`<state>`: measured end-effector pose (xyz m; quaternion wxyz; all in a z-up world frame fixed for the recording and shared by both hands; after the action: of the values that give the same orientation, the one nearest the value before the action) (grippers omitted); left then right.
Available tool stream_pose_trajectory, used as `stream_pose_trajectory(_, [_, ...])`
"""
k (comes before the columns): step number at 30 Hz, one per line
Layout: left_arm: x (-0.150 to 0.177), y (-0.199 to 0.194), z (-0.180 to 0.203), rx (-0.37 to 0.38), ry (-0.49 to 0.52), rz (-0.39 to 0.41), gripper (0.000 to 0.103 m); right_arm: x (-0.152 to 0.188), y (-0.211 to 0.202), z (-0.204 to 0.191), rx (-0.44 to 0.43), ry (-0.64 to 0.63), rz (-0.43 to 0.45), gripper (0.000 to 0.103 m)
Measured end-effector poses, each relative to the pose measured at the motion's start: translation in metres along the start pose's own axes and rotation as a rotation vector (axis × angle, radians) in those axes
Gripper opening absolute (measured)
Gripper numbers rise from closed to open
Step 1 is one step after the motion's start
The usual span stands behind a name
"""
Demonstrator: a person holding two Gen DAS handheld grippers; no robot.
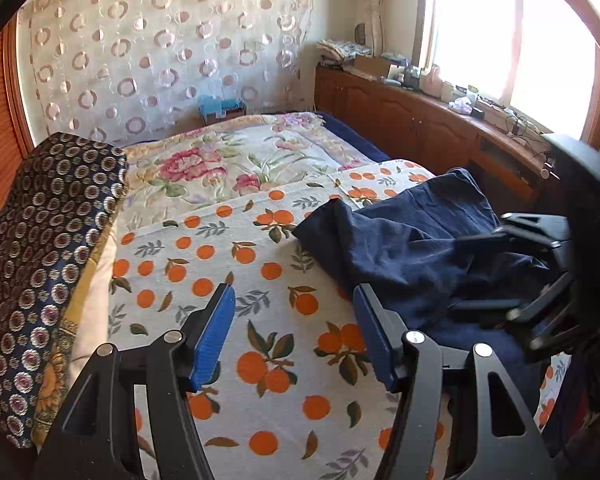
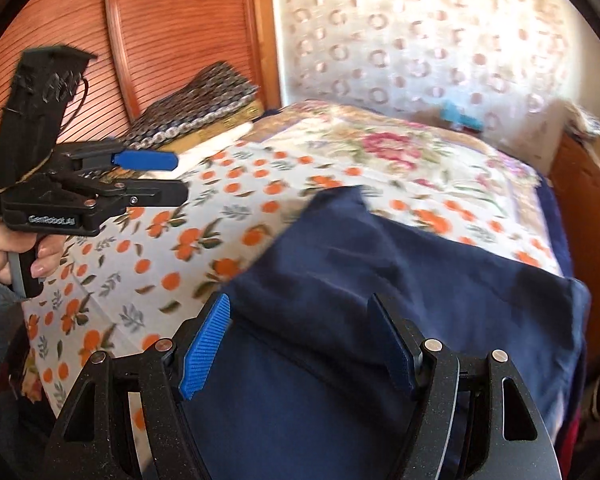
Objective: Fold small clothes
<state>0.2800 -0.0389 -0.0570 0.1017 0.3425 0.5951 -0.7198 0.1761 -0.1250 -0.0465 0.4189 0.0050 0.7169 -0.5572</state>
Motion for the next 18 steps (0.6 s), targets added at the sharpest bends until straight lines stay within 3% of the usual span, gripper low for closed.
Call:
stream_pose_trajectory(4, [0.007, -0.007, -0.007, 0.013, -0.004, 0.015, 0.062, -0.006, 0.027, -0.007, -0.019, -0.043, -0.053, 0.073])
stream_pose_trajectory(7, [0.01, -0.008, -0.011, 0.016, -0.004, 0.014, 0.062, -0.007, 0.046, -0.006, 0.035, -0.075, -0.104, 0.07])
stream_pose_trajectory(8, [0.011, -0.007, -0.012, 0.019, -0.003, 0.01, 0.062, -0.008, 0.052, -0.004, 0.049, -0.078, -0.116, 0.063])
stream_pose_trajectory(10, [0.011, -0.004, -0.013, 0.025, 0.001, 0.002, 0.062, -0.008, 0.056, 0.005, 0.045, -0.077, -0.136, 0.024])
stream_pose_trajectory(12, [0.01, 0.0, -0.011, 0.028, 0.008, -0.011, 0.062, -0.012, 0.047, 0.019, 0.012, -0.04, -0.116, 0.01])
stream_pose_trajectory(15, [0.006, 0.009, -0.004, 0.043, 0.023, -0.027, 0.062, -0.022, 0.019, 0.045, 0.009, -0.01, -0.05, 0.008])
stream_pose_trajectory(18, [0.0, 0.02, 0.007, 0.059, 0.044, -0.043, 0.062, -0.03, -0.013, 0.079, 0.075, 0.012, 0.005, 0.008])
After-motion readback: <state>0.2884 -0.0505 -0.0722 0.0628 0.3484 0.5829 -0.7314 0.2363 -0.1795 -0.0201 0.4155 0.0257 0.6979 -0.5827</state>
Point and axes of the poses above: each gripper's, at about its wrist camera, not at the fingertips, and y roughly the way its jaws point, z to its right, x to its underside, the point moved 5 cm from there along y, roughly the way its jaws point, and after that the axes turned 10 degrees about -z, right-handed, at the moved point
